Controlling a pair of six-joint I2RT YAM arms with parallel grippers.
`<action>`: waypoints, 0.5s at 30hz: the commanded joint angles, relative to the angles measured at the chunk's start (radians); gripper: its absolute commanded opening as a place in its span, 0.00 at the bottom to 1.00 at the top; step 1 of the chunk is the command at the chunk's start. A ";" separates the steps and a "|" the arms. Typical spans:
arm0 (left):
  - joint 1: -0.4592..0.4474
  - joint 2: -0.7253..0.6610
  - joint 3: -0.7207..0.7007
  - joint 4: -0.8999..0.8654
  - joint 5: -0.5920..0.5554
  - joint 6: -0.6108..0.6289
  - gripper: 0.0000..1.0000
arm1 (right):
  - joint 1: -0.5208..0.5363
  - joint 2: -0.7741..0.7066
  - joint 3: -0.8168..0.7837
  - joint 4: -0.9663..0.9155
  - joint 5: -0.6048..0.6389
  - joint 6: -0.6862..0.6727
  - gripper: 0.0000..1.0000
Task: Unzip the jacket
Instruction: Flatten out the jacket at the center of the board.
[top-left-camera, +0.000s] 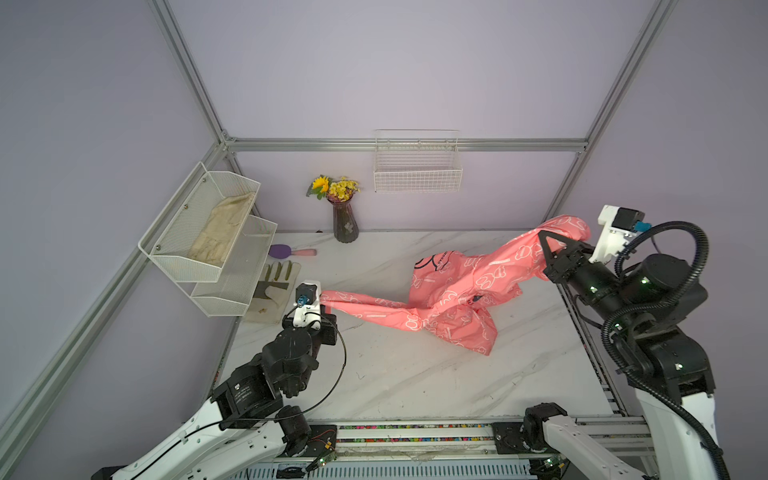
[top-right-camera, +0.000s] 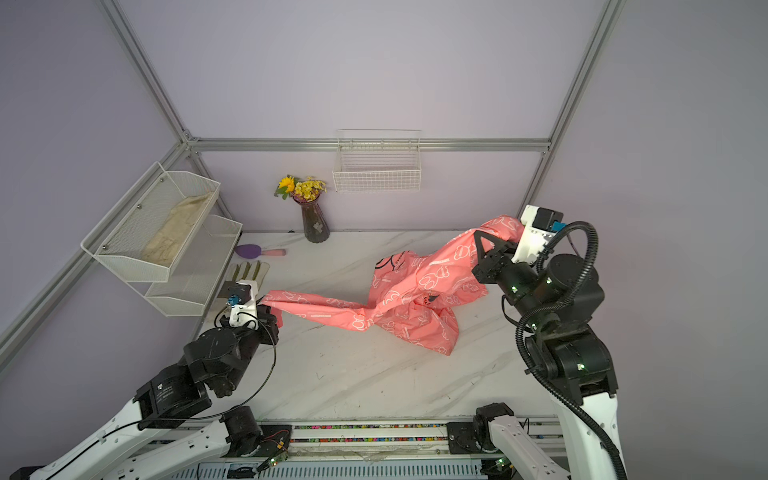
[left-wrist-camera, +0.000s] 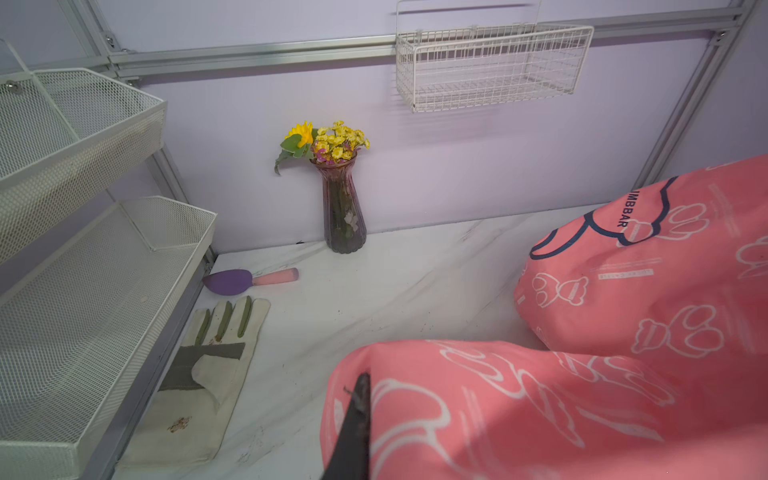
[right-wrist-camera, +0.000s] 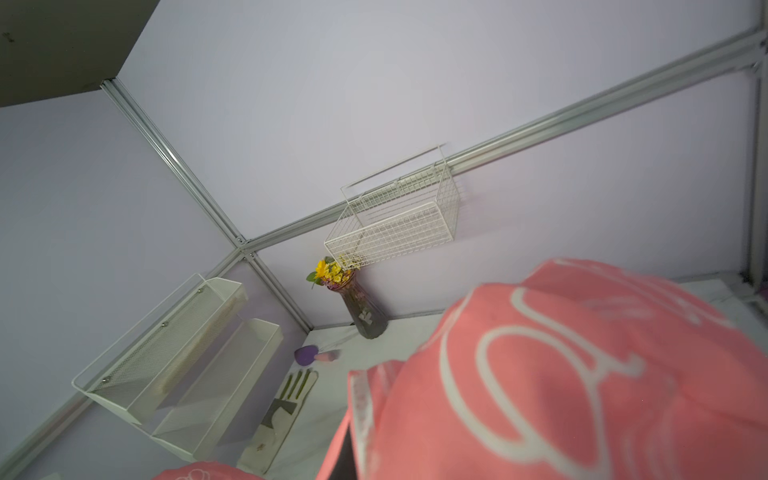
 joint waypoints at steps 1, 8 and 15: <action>0.007 -0.018 0.143 -0.031 0.069 0.080 0.00 | -0.002 -0.007 0.177 -0.083 0.117 -0.161 0.00; 0.007 0.010 0.341 -0.145 0.190 0.130 0.00 | -0.002 0.190 0.644 -0.232 0.214 -0.171 0.00; 0.006 0.086 0.439 -0.329 0.209 0.190 0.00 | -0.003 0.415 0.850 -0.383 0.173 -0.121 0.00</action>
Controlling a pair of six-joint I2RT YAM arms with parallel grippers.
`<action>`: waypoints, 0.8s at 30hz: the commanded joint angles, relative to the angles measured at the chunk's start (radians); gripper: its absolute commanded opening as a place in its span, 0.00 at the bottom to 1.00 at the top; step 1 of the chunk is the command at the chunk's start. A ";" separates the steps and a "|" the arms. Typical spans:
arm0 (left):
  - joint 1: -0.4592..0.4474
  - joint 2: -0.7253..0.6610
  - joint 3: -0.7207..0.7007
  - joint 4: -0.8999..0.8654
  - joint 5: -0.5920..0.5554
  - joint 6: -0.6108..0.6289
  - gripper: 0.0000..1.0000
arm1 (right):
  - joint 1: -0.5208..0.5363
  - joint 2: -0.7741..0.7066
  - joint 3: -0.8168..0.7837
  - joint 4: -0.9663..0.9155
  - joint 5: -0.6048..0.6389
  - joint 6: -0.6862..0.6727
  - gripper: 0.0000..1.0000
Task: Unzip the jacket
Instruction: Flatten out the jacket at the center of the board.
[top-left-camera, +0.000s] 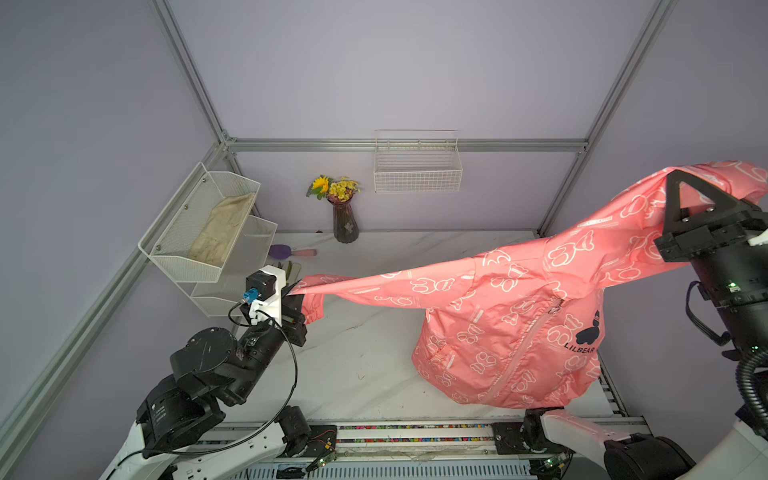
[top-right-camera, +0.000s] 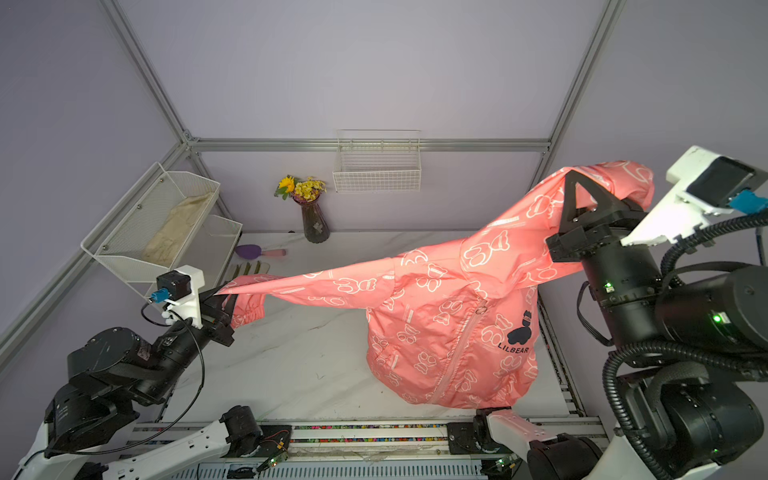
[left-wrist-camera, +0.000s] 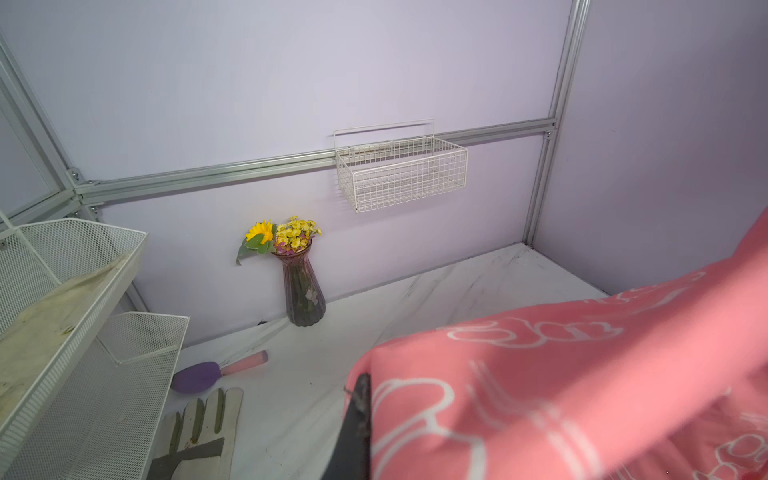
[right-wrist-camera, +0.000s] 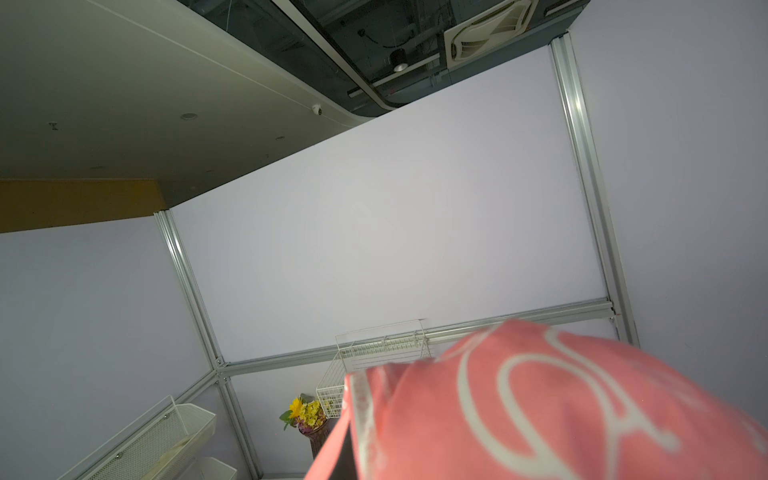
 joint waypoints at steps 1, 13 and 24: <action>0.006 0.067 0.036 -0.139 -0.023 0.040 0.00 | -0.003 0.091 -0.075 -0.096 -0.011 0.022 0.00; 0.324 0.433 -0.243 -0.131 0.177 -0.042 0.00 | 0.006 0.353 -0.945 0.356 -0.263 0.204 0.00; 0.747 1.145 0.054 -0.037 0.373 -0.045 0.17 | 0.019 1.029 -0.492 0.436 -0.313 0.238 0.08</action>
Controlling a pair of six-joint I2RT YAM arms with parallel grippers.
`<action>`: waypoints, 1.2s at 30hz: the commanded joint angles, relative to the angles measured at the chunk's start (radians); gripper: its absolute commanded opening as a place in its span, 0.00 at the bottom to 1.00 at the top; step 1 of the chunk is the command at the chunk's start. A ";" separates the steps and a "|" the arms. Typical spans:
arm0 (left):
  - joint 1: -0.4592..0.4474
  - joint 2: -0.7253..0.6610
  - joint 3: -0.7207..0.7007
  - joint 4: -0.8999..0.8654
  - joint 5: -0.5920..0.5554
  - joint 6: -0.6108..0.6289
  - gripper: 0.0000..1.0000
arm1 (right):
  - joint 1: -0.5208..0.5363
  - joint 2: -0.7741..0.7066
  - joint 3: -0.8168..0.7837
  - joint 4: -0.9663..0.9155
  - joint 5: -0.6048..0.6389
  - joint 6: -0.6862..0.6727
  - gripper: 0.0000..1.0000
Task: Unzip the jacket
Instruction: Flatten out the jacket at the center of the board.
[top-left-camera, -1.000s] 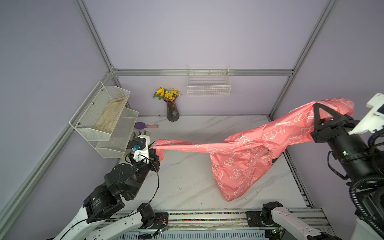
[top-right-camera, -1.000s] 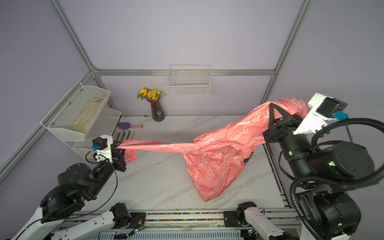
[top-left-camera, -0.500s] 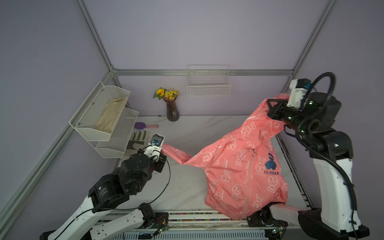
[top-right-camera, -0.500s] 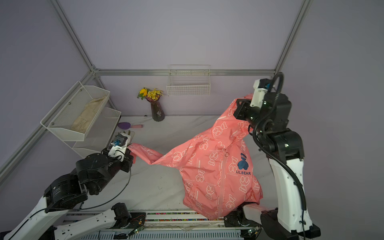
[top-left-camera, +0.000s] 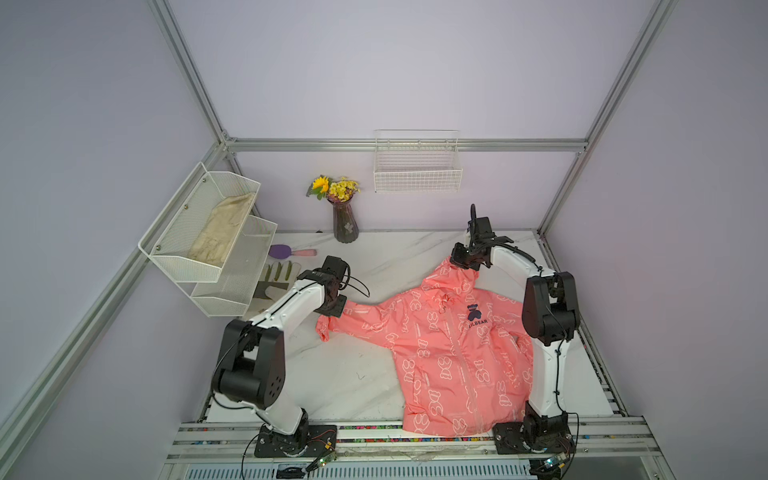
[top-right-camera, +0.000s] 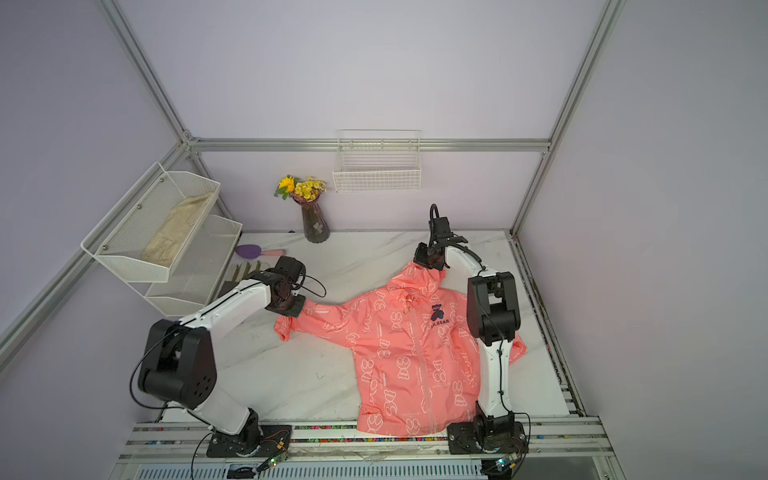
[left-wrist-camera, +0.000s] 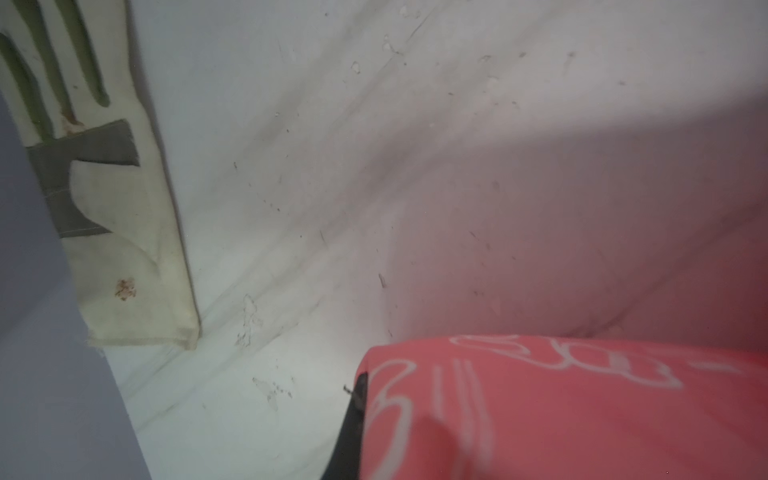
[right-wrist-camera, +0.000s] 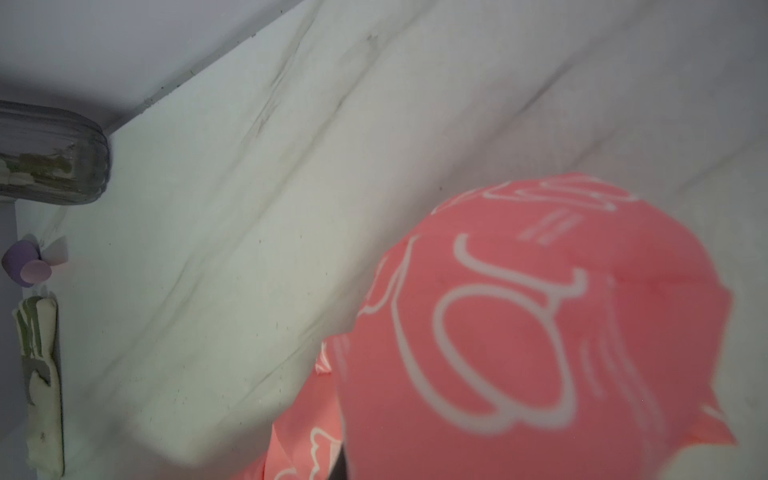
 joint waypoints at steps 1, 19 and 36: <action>0.059 0.085 0.163 0.033 0.059 -0.017 0.25 | 0.008 0.042 0.162 0.042 -0.047 0.031 0.14; 0.092 -0.331 -0.002 0.029 0.069 -0.150 1.00 | -0.012 -0.297 -0.069 -0.123 -0.003 -0.066 0.66; -0.016 -0.466 -0.326 0.190 0.292 -0.680 0.86 | 0.042 -0.311 -0.439 0.048 -0.143 0.198 0.64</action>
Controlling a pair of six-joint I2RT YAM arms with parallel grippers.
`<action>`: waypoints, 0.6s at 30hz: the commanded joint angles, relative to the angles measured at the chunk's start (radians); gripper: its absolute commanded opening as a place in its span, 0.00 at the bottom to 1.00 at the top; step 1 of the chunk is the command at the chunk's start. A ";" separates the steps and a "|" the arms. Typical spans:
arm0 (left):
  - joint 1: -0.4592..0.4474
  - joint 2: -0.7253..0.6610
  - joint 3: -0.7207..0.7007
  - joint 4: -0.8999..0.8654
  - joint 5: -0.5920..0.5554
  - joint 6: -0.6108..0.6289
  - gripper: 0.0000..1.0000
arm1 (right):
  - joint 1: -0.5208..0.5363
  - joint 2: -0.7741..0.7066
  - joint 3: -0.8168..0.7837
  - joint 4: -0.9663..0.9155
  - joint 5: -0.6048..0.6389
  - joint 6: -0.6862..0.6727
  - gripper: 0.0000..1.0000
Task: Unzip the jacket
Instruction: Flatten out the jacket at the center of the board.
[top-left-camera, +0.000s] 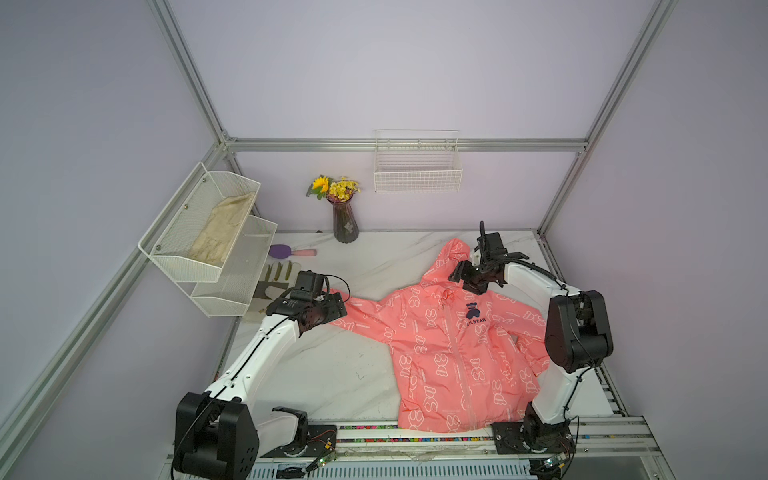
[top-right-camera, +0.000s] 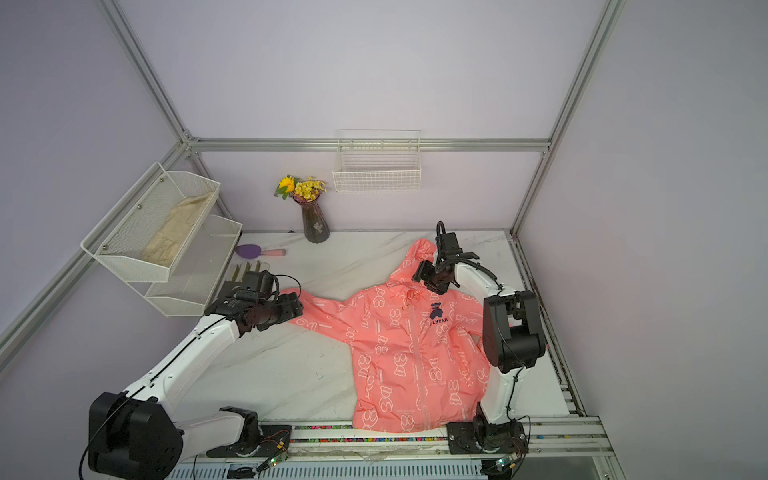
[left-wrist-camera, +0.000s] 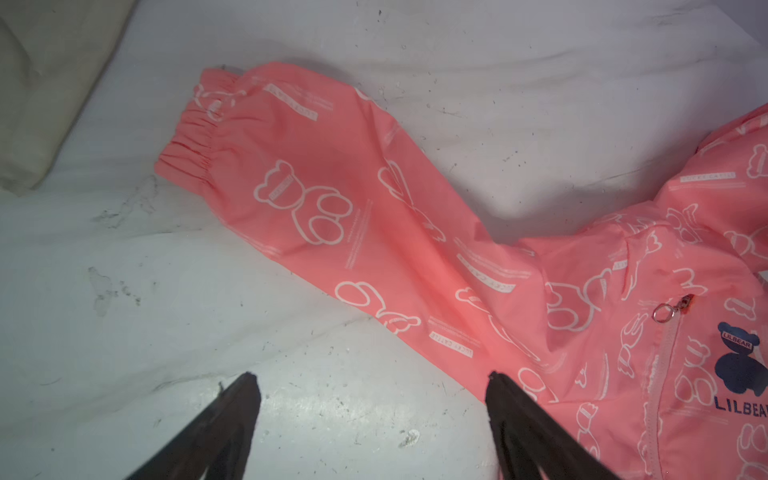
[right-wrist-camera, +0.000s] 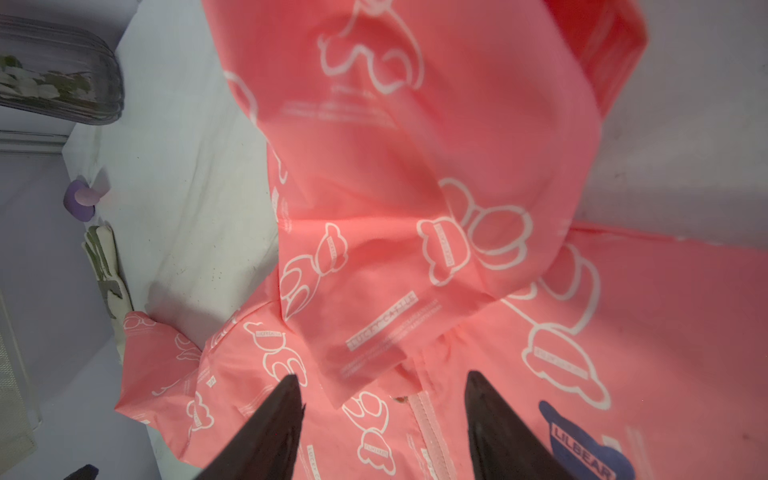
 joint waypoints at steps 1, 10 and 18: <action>-0.025 0.023 -0.022 0.066 0.024 -0.084 0.86 | 0.035 0.047 -0.002 0.080 -0.027 0.076 0.63; -0.049 0.094 0.026 0.073 0.044 -0.087 0.85 | 0.046 0.148 0.042 0.066 0.048 0.132 0.62; -0.049 0.132 0.062 0.075 0.028 -0.066 0.80 | 0.077 0.203 0.093 0.257 -0.013 0.148 0.15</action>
